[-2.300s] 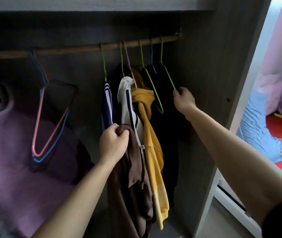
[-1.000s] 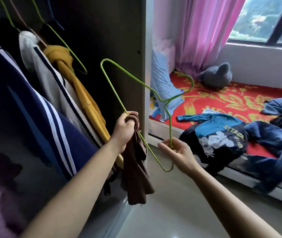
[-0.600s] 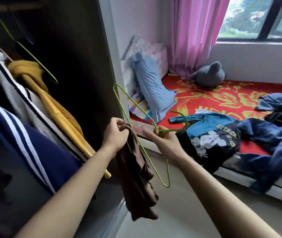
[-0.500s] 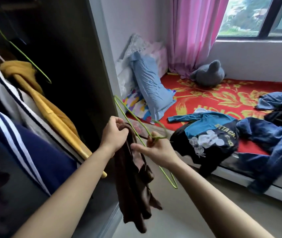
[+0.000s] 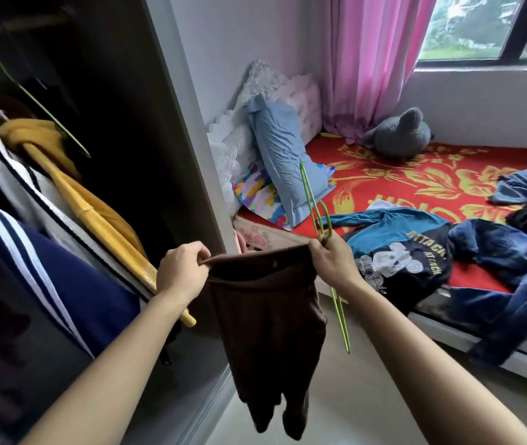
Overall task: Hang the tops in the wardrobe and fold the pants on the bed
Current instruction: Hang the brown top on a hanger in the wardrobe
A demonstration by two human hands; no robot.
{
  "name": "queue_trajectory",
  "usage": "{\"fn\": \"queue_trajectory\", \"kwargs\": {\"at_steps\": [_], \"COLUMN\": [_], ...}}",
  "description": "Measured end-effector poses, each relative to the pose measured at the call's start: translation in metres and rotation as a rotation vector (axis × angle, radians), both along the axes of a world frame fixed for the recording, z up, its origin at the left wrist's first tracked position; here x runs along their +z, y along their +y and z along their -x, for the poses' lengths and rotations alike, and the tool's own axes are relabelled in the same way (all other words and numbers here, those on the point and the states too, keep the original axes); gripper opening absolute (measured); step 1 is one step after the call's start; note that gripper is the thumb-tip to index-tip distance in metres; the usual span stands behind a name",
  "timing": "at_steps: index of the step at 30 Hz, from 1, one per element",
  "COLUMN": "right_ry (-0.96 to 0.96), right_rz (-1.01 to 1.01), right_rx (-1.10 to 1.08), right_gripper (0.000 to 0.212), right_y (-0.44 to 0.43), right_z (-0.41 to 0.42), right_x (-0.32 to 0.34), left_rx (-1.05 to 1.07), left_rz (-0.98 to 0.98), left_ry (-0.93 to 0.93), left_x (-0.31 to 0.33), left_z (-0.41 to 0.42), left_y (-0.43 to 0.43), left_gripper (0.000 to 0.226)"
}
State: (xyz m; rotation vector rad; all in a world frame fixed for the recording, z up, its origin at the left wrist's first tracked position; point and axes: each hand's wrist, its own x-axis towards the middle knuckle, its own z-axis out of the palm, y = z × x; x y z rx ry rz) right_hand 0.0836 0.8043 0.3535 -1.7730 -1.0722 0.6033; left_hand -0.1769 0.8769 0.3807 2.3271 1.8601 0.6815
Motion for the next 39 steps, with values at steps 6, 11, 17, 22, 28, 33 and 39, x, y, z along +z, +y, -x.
{"fn": "queue_trajectory", "kwargs": {"at_steps": [6, 11, 17, 22, 28, 33, 39], "right_ry": [0.009, -0.097, -0.308, -0.34, -0.296, -0.353, 0.01], "right_rz": [0.033, 0.053, -0.031, 0.063, 0.154, 0.248, -0.085], "right_rx": [0.025, 0.043, 0.059, 0.214, 0.356, 0.333, 0.212], "right_gripper": [0.03, 0.039, 0.042, 0.042, 0.039, 0.041, 0.033], "right_y": [-0.012, -0.027, -0.053, -0.066, -0.058, -0.016, 0.007], "right_z": [0.006, 0.001, -0.015, -0.01, 0.014, 0.054, 0.073], "right_x": [0.003, 0.011, 0.036, 0.06, 0.067, 0.032, 0.018], "left_rx": [-0.152, -0.177, -0.081, 0.004, -0.024, -0.243, -0.44], "left_rz": [0.724, 0.472, 0.115, 0.092, 0.109, 0.137, -0.029], "left_ry": [-0.728, -0.75, -0.434, -0.416, -0.455, -0.64, -0.477], "left_x": [-0.004, -0.024, -0.033, -0.036, -0.038, -0.02, 0.011], "left_z": [-0.02, -0.045, -0.054, -0.05, -0.043, -0.049, -0.029], "left_y": [0.0, 0.007, 0.026, 0.041, 0.049, 0.038, 0.031], "left_gripper": [0.023, 0.011, 0.022, 0.021, 0.018, 0.015, 0.015]}}
